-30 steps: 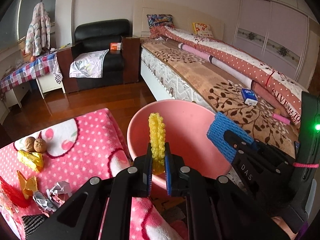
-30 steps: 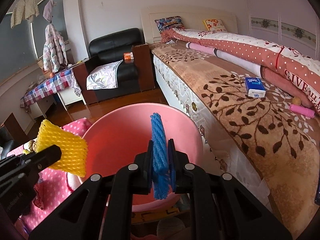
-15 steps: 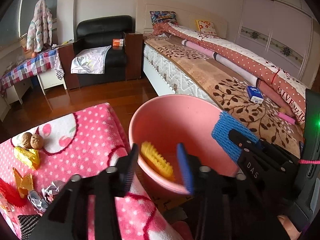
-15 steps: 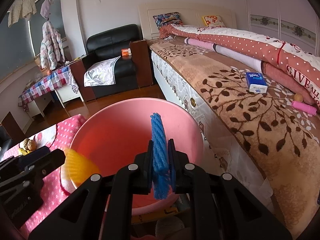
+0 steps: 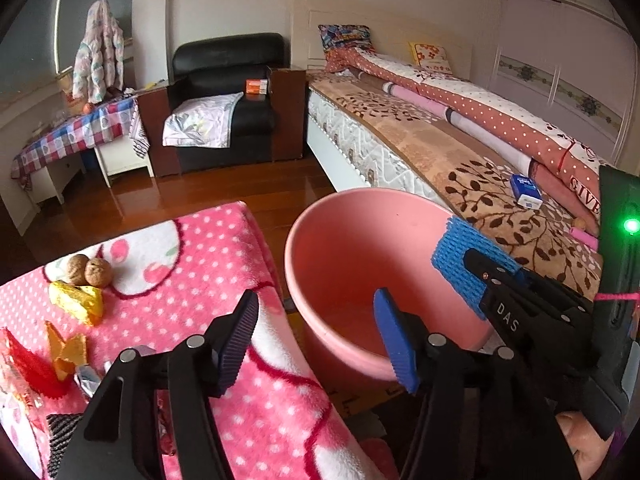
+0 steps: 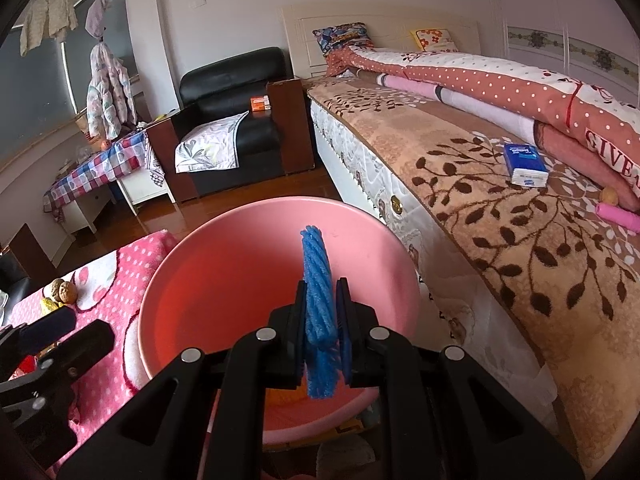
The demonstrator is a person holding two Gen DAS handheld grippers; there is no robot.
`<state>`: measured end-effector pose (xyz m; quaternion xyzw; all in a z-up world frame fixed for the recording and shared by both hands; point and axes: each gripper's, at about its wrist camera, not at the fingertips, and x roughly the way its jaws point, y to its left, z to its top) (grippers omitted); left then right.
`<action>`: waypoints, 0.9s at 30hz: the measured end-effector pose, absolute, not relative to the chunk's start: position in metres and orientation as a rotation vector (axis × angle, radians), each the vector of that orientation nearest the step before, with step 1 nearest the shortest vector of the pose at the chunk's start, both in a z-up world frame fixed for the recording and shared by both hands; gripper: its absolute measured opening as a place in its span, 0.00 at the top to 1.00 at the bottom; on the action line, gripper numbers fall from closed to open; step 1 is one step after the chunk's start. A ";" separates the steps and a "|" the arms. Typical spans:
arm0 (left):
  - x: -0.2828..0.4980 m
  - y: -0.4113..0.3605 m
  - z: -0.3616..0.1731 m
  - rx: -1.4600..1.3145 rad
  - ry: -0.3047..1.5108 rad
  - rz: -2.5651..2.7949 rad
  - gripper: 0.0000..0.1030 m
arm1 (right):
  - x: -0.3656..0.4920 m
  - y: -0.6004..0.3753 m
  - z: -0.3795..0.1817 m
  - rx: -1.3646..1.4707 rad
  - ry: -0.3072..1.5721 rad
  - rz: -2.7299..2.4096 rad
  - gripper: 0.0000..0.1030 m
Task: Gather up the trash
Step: 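Open the left tool to drop the yellow mesh while the right tool drops the blue mesh into the bucket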
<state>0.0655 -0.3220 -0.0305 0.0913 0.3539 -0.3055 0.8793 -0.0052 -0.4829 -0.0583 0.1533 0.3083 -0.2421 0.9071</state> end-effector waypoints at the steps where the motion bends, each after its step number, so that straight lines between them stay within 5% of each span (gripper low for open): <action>1: 0.065 -0.320 -0.029 0.188 0.735 -0.631 0.42 | -0.004 -0.482 -0.058 0.315 0.638 -0.499 0.86; 7: 0.062 -0.314 -0.024 0.184 0.727 -0.605 0.41 | -0.001 -0.483 -0.061 0.332 0.656 -0.483 0.86; 11: 0.061 -0.311 -0.022 0.176 0.727 -0.601 0.40 | -0.001 -0.482 -0.064 0.350 0.657 -0.478 0.62; 27: 0.053 -0.299 -0.013 0.164 0.705 -0.597 0.40 | -0.004 -0.474 -0.058 0.334 0.655 -0.477 0.62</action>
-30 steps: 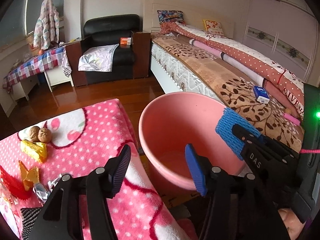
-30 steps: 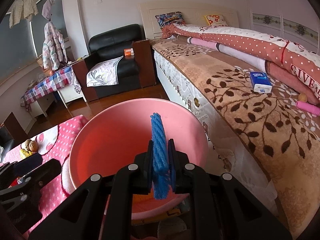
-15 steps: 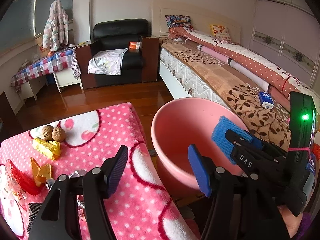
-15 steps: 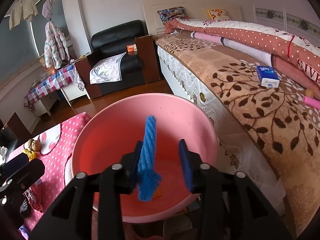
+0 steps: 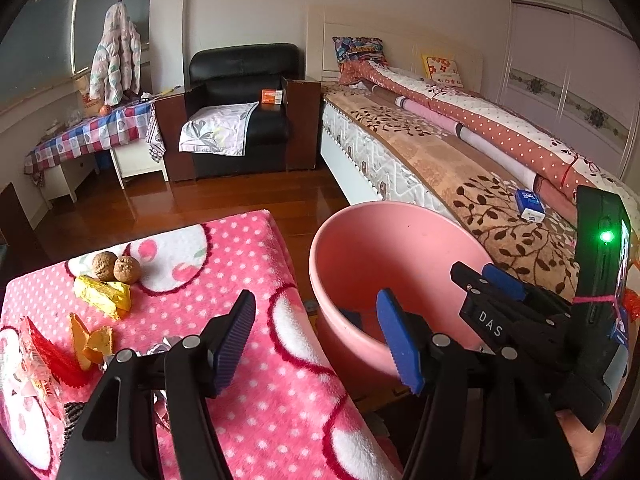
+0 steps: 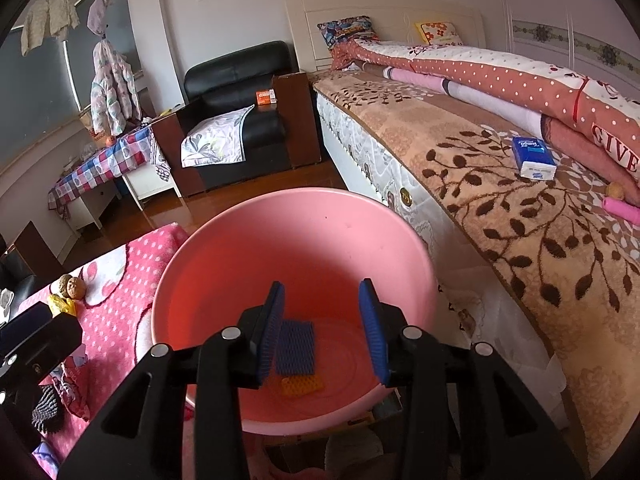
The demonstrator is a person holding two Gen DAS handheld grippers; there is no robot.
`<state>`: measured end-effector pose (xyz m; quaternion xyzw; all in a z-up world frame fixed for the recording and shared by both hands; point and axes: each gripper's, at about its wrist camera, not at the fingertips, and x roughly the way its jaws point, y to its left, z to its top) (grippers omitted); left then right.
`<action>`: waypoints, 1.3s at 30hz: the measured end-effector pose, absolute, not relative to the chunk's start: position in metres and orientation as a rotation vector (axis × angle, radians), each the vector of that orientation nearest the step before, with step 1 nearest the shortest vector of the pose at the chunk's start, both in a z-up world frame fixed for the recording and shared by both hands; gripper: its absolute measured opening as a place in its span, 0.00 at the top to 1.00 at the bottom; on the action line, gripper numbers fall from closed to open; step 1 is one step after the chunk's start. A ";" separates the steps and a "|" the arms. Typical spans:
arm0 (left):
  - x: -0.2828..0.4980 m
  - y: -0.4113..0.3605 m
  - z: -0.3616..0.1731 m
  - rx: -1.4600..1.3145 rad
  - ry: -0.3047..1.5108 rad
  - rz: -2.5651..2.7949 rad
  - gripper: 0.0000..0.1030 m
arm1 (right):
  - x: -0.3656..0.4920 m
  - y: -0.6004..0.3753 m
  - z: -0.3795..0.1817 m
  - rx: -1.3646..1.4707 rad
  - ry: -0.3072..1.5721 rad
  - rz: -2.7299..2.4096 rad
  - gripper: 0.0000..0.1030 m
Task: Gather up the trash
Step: 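Open the left tool to drop the yellow mesh while the right tool drops the blue mesh into the bucket, then move both tools back over the table toward the remaining trash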
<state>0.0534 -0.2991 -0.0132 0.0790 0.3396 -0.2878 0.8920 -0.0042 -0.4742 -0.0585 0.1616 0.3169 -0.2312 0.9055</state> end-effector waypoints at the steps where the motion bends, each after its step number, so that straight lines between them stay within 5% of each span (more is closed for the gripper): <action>1: 0.052 -0.298 -0.012 0.163 0.702 -0.597 0.40 | -0.005 -0.473 -0.057 0.334 0.652 -0.477 0.62; 39: 0.015 -0.217 0.025 0.074 0.622 -0.544 0.39 | -0.048 -0.394 -0.002 0.296 0.534 -0.351 0.62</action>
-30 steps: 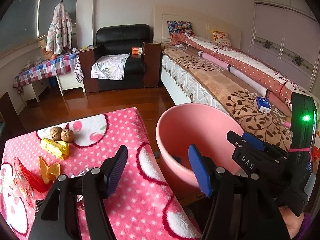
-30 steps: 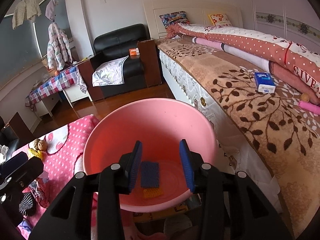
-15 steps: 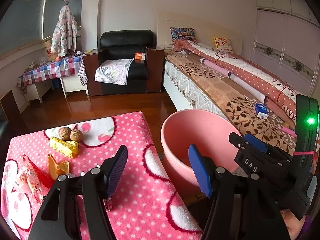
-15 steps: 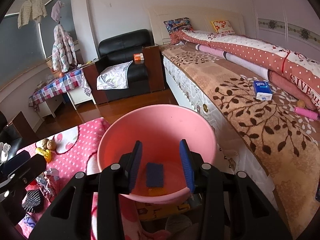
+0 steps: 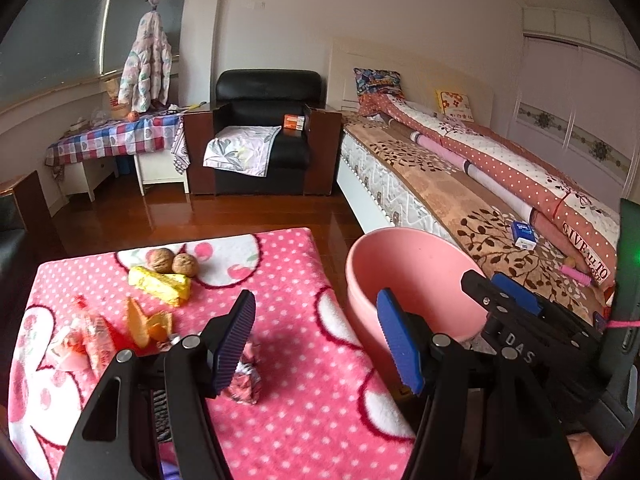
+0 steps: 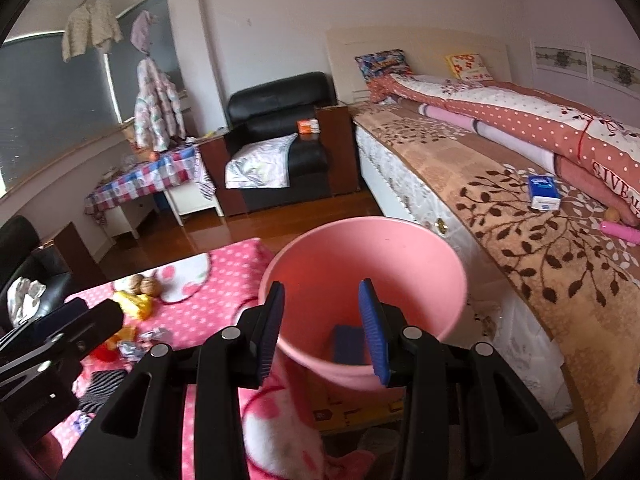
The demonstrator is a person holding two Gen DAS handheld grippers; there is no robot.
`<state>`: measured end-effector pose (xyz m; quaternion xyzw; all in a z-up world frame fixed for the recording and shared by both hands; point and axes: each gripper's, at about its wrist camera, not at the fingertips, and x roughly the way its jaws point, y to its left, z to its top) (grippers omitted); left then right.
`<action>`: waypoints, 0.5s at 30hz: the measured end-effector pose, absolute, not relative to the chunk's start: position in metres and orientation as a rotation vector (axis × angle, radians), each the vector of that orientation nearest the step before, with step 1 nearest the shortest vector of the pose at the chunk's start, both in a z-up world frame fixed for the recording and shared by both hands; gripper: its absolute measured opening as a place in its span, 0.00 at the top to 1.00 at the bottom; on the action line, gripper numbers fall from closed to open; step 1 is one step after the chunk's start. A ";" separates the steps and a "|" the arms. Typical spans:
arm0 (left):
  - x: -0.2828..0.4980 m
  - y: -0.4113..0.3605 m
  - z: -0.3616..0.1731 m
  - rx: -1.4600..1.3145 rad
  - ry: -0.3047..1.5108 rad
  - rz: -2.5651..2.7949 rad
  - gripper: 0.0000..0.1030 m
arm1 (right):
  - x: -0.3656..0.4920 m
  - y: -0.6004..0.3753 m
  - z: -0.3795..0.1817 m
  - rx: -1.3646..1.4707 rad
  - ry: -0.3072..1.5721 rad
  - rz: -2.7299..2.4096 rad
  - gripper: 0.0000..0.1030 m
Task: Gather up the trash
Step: 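Move both tools back over the table toward the remaining trash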
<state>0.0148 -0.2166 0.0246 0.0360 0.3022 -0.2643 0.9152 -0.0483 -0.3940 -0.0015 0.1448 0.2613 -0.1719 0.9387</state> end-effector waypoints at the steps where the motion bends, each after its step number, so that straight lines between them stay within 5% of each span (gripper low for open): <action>1: 0.014 -0.210 0.025 0.071 0.620 -0.537 0.39 | -0.049 -0.390 0.000 0.294 0.529 -0.335 0.62; 15: 0.010 -0.131 0.018 0.028 0.642 -0.441 0.39 | -0.052 -0.336 -0.010 0.313 0.560 -0.192 0.62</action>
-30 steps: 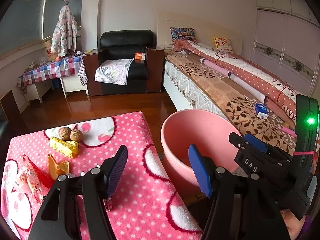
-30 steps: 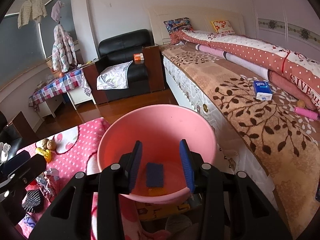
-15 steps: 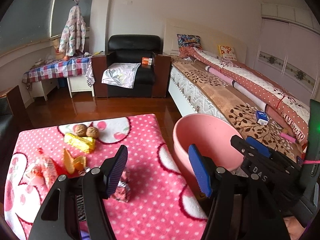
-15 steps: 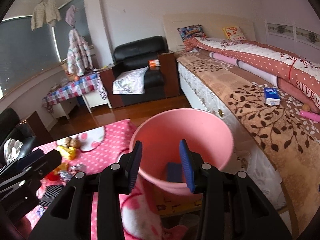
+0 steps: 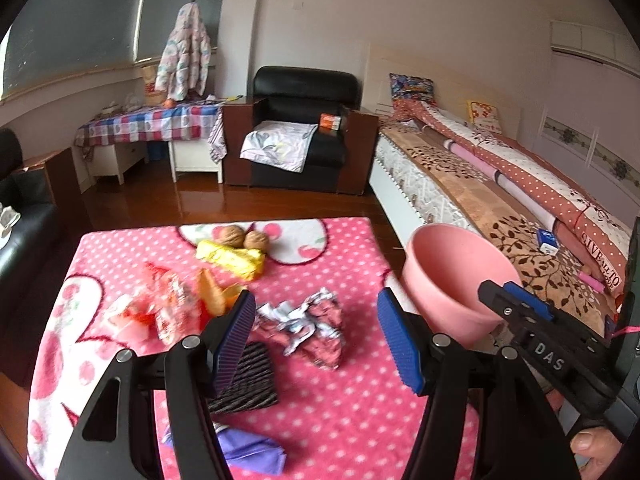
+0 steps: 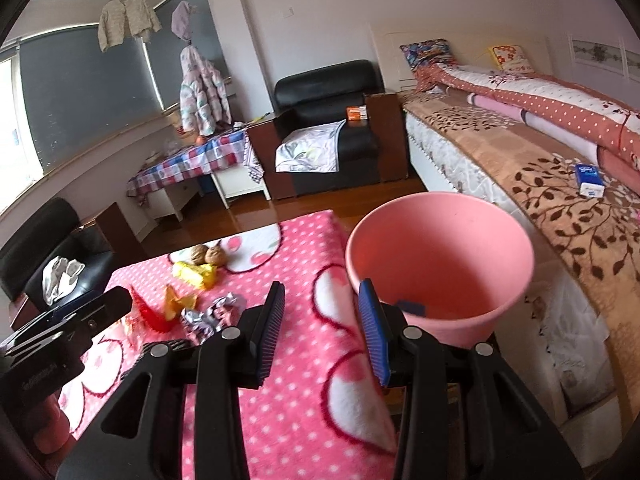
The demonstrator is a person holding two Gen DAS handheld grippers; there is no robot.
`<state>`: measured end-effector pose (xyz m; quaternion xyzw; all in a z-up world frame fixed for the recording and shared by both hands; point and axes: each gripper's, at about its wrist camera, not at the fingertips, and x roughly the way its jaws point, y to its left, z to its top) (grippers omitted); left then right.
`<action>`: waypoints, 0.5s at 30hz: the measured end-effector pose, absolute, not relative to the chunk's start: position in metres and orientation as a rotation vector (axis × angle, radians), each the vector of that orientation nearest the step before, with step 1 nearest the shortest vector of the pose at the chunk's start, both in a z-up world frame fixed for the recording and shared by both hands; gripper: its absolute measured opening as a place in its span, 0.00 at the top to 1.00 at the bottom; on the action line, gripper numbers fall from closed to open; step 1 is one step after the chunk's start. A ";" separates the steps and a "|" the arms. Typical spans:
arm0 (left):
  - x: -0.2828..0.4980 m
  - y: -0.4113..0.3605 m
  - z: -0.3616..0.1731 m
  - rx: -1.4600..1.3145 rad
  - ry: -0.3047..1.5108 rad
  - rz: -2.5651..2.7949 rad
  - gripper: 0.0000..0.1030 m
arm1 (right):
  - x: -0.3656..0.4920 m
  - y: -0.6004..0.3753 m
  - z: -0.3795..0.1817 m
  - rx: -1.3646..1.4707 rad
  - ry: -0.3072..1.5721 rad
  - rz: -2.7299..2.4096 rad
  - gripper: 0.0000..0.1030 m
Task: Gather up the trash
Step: 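Move both tools back over the table toward the remaining trash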
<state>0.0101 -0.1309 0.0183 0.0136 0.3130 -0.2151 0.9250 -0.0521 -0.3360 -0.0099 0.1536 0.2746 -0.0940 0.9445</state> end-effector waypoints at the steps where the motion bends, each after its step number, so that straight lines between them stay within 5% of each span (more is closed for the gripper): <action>1: 0.010 -0.128 0.017 0.026 0.647 -0.436 0.39 | -0.053 -0.334 -0.010 0.310 0.557 -0.190 0.62; 15: 0.012 -0.073 -0.008 -0.012 0.741 -0.343 0.40 | -0.054 -0.296 -0.016 0.200 0.609 -0.109 0.62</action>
